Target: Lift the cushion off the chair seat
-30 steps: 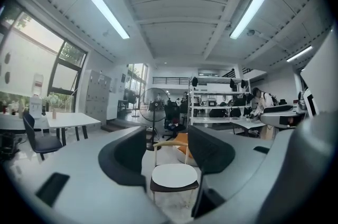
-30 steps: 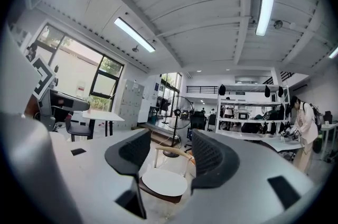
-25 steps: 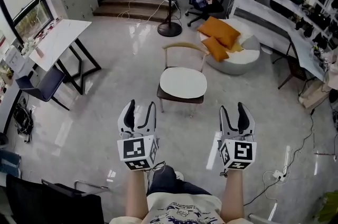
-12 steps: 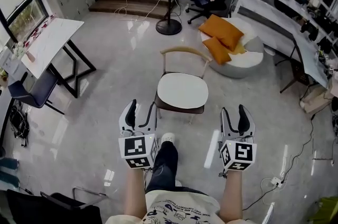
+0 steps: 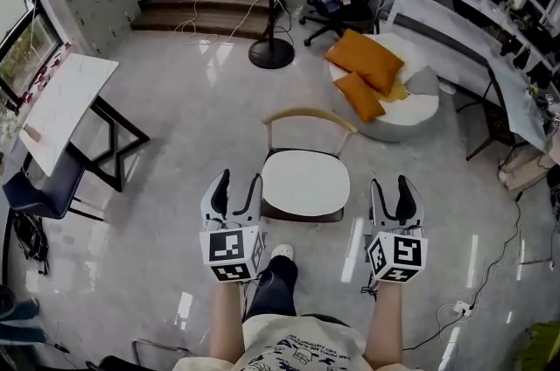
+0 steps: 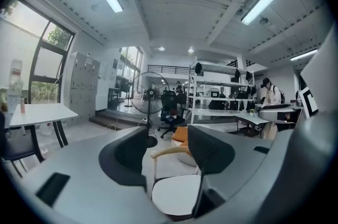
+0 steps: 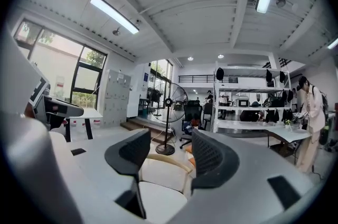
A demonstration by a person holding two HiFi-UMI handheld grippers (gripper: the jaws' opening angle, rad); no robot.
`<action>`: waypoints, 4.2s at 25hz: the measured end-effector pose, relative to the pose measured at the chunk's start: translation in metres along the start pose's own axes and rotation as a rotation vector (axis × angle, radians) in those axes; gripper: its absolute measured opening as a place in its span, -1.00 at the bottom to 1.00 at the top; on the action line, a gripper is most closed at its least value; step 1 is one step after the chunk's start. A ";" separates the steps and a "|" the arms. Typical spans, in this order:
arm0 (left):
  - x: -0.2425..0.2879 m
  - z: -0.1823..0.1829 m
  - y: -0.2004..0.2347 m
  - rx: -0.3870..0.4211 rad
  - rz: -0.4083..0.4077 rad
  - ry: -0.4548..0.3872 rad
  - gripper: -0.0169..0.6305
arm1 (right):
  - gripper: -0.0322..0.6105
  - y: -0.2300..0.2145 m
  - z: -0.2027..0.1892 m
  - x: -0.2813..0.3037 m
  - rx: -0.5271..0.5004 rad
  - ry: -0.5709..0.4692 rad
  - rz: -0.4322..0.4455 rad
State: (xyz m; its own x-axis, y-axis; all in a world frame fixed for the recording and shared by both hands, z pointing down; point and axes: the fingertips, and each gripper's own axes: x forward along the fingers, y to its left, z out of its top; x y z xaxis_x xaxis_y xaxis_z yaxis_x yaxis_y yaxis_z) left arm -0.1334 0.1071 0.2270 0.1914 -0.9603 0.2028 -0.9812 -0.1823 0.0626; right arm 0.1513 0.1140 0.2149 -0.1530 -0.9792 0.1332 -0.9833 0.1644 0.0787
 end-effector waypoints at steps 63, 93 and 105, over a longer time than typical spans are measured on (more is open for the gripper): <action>0.440 -0.525 0.065 -0.115 0.028 0.870 -0.12 | -0.01 -0.082 -0.581 0.365 0.093 0.907 0.202; 0.456 -0.623 0.071 -0.348 -0.049 0.989 -0.14 | 0.18 -0.081 -0.682 0.357 0.382 1.067 0.129; 0.442 -0.587 0.065 -0.178 0.041 0.971 -0.68 | -0.60 -0.088 -0.632 0.345 0.240 0.989 0.018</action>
State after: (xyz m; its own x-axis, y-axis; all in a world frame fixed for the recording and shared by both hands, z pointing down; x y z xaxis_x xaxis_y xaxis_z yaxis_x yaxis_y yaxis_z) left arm -0.0995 -0.2056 0.8942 0.1710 -0.3603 0.9170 -0.9850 -0.0416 0.1673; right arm 0.2481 -0.1630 0.8786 -0.1247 -0.4219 0.8980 -0.9921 0.0439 -0.1172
